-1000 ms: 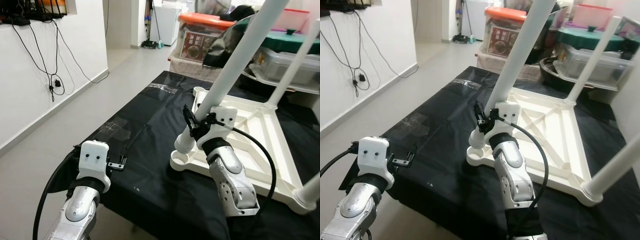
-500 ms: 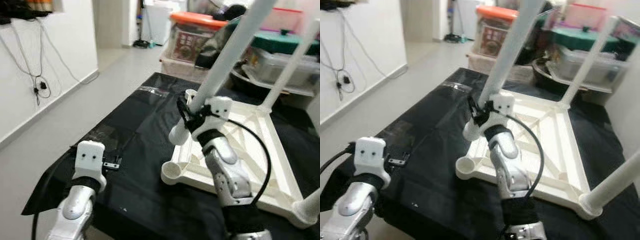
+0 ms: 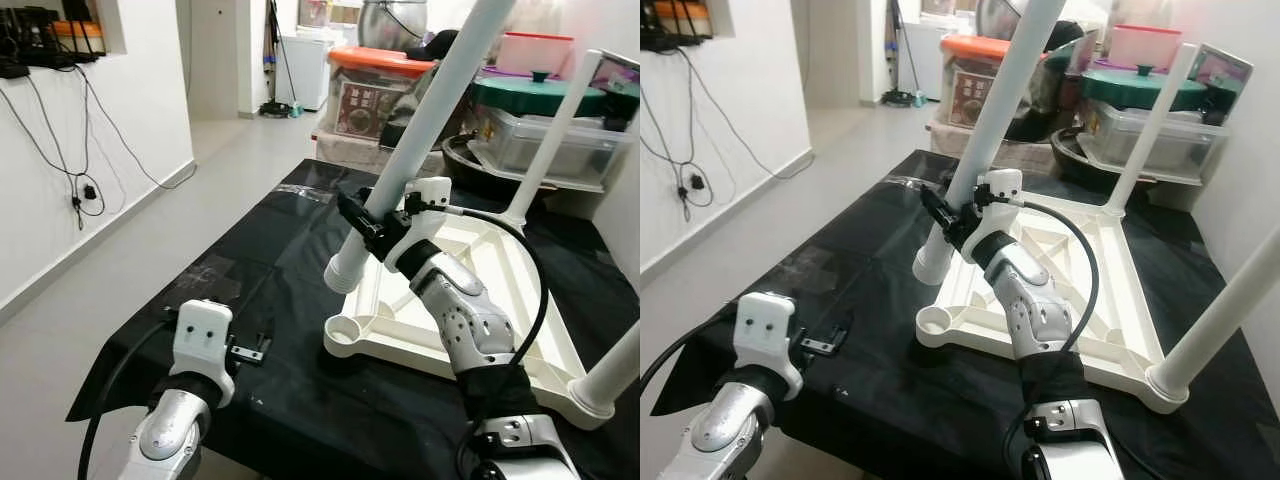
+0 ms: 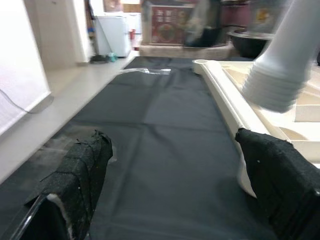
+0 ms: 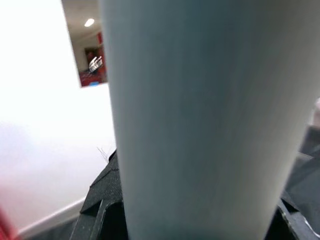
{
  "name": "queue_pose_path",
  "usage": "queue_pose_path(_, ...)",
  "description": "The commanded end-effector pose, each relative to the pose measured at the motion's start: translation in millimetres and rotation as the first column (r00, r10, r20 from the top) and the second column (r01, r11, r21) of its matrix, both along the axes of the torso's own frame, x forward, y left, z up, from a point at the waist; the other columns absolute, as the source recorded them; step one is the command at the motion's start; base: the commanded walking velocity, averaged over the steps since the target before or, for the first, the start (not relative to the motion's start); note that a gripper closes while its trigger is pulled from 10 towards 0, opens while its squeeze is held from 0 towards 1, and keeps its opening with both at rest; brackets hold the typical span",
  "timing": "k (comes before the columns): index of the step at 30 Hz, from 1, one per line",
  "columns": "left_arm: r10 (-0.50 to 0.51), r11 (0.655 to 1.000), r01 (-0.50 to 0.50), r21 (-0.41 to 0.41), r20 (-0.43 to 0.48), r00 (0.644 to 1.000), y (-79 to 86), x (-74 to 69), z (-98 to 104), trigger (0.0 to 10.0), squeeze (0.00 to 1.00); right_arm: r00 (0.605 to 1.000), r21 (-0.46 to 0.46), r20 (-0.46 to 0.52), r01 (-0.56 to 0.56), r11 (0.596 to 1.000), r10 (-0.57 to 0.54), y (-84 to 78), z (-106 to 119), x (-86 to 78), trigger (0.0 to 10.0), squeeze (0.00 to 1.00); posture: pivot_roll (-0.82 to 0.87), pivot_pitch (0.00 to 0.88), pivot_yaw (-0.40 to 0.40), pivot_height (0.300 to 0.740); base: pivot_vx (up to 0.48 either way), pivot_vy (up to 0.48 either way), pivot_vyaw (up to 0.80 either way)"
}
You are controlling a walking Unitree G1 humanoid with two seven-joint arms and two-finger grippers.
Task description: Building children table
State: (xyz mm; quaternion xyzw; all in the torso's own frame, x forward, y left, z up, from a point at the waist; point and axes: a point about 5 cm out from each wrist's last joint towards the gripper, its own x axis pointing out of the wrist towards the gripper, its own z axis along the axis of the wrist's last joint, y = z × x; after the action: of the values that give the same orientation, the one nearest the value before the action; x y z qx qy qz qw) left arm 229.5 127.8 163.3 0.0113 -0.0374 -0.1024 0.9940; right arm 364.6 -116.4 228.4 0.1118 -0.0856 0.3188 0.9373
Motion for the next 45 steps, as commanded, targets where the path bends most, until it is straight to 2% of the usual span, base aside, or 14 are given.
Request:
queue_pose_path(1, -0.136, 0.99, 0.134, -0.039, -0.049, 0.989, -19.5, -14.1, -4, 10.0, 0.0, 0.986, 0.007, -0.012, -0.164, 0.987, 0.164, 8.1, 7, 8.4, 10.0, 0.0, 0.24, 0.043, -0.116, 0.74, 0.0, 0.0, 0.0)
queue_pose_path(2, -0.211, 0.976, 0.207, -0.065, -0.072, 0.975, -29.7, -23.9, -5, 10.0, 0.0, 0.963, 0.01, -0.019, -0.268, 0.963, 0.269, 14.8, 10, 11.8, 10.0, 0.0, 0.24, 0.043, -0.116, 0.74, 0.0, 0.0, 0.0)
queue_pose_path(3, -0.211, 0.976, 0.207, -0.065, -0.072, 0.975, -29.7, -23.9, -5, 10.0, 0.0, 0.963, 0.01, -0.019, -0.268, 0.963, 0.269, 14.8, 10, 11.8, 10.0, 0.0, 0.24, 0.043, -0.116, 0.74, 0.0, 0.0, 0.0)
queue_pose_path(4, -0.292, 0.955, 0.283, -0.093, -0.098, 0.951, -41.5, -38.4, -5, 10.0, 0.0, 0.904, 0.0, -0.008, -0.428, 0.904, 0.428, 26.4, 18, 13.8, 10.0, 0.0, 0.25, 0.089, -0.125, 0.74, 0.0, 0.0, 0.0)
queue_pose_path(5, -0.292, 0.955, 0.283, -0.093, -0.098, 0.951, -41.5, -38.4, -5, 10.0, 0.0, 0.904, 0.0, -0.008, -0.428, 0.904, 0.428, 26.4, 18, 13.8, 10.0, 0.0, 0.25, 0.089, -0.125, 0.74, 0.0, 0.0, 0.0)
queue_pose_path(6, -0.301, 0.952, 0.291, -0.099, -0.104, 0.948, -43.2, -42.4, -4, 10.0, 0.0, 0.874, 0.007, 0.002, -0.486, 0.874, 0.486, 28.8, 22, 13.8, 10.0, 0.0, 0.26, 0.11, -0.124, 0.74, 0.0, 0.0, 0.0)
queue_pose_path(9, -0.309, 0.949, 0.299, -0.105, -0.109, 0.945, -44.7, -48.1, -2, 10.0, 0.0, 0.836, -0.003, 0.03, -0.548, 0.837, 0.548, 29.8, 29, 13.9, 10.0, 0.0, 0.26, 0.135, -0.126, 0.74, 0.0, 0.0, 0.0)
queue_pose_path(16, -0.32, 0.945, 0.306, -0.117, -0.135, 0.938, -45.2, -59.4, -1, 10.0, 0.0, 0.787, -0.068, 0.05, -0.612, 0.788, 0.615, 19.9, 29, 15.4, 10.0, 0.0, 0.26, 0.181, -0.122, 0.74, 0.0, 0.0, 0.0)
queue_pose_path(22, -0.325, 0.943, 0.31, -0.117, -0.148, 0.934, -44.7, -66.8, 2, 10.0, 0.0, 0.806, -0.115, 0.046, -0.582, 0.805, 0.59, 9.9, 24, 18.5, 10.0, 0.0, 0.27, 0.205, -0.114, 0.74, 0.0, 0.0, 0.0)
queue_pose_path(24, -0.246, 0.969, 0.248, 0.001, -0.129, 0.961, -33.1, -67.9, 3, 10.0, 0.0, 0.825, -0.149, 0.043, -0.553, 0.82, 0.564, 1.4, 20, 19.9, 10.0, 0.0, 0.27, 0.219, -0.11, 0.74, 0.0, 0.0, 0.0)
queue_pose_path(25, -0.246, 0.969, 0.248, 0.001, -0.129, 0.961, -33.1, -67.9, 3, 10.0, 0.0, 0.825, -0.149, 0.043, -0.553, 0.82, 0.564, 1.4, 20, 19.9, 10.0, 0.0, 0.27, 0.219, -0.11, 0.74, 0.0, 0.0, 0.0)
queue_pose_path(26, -0.193, 0.978, 0.2, 0.054, -0.114, 0.975, -25.2, -65.7, 3, 10.0, 0.0, 0.821, -0.165, 0.039, -0.556, 0.814, 0.569, -1.0, 18, 19.1, 10.0, 0.0, 0.27, 0.221, -0.109, 0.74, 0.0, 0.0, 0.0)
queue_pose_path(30, -0.144, 0.982, 0.155, 0.104, -0.1, 0.984, -17.2, -63.3, 2, 10.0, 0.0, 0.806, -0.202, 0.032, -0.574, 0.793, 0.592, -3.5, 14, 17.2, 10.0, 0.0, 0.27, 0.226, -0.113, 0.74, 0.0, 0.0, 0.0)
queue_pose_path(45, -0.181, 0.973, 0.194, 0.122, -0.116, 0.977, -23.2, -66.9, 1, 10.0, 0.0, 0.755, -0.318, -0.013, -0.624, 0.713, 0.655, -4.3, -3, 11.2, 10.0, 0.0, 0.27, 0.214, -0.11, 0.74, 0.0, 0.0, 0.0)
